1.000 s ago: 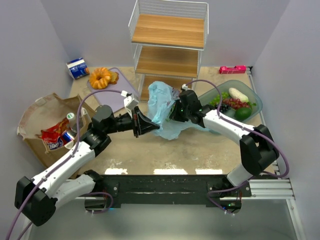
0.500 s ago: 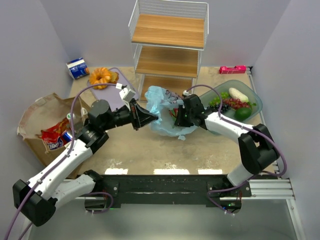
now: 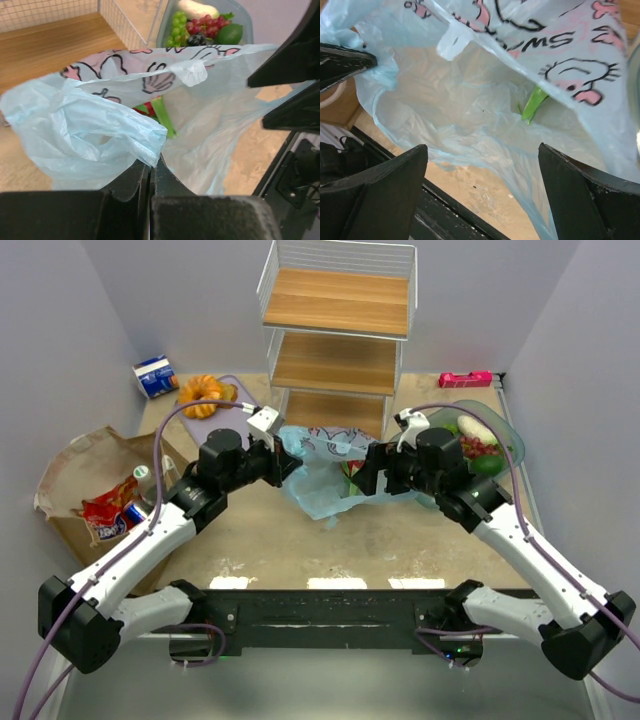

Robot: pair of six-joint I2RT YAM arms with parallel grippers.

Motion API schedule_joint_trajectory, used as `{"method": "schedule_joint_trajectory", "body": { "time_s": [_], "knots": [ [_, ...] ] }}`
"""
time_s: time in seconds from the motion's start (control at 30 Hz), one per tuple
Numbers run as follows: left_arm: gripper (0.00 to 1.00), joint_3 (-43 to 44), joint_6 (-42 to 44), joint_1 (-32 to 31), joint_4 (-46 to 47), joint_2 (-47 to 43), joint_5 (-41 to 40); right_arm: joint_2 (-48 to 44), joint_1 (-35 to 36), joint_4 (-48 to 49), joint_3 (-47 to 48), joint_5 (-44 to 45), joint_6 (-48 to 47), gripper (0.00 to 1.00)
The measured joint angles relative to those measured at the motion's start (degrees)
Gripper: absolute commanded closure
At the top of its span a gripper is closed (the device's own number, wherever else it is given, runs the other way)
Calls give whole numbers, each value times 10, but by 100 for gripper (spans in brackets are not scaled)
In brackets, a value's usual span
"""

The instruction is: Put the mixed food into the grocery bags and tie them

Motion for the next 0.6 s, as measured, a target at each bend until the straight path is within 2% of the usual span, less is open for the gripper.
{"method": "schedule_joint_trajectory", "body": {
  "time_s": [0.2,0.27,0.43,0.6],
  "knots": [
    [100,-20,25,0,-1,-8,-24,-3,-19,-57,51,35,-9,1],
    [100,-24,26,0,-1,-7,-24,-3,-50,-59,61,59,-7,1],
    [100,-31,28,0,0,-7,-24,10,-189,-57,66,106,-4,1],
    [100,-31,36,0,1,-7,-23,94,-331,-10,56,81,4,2]
  ]
}}
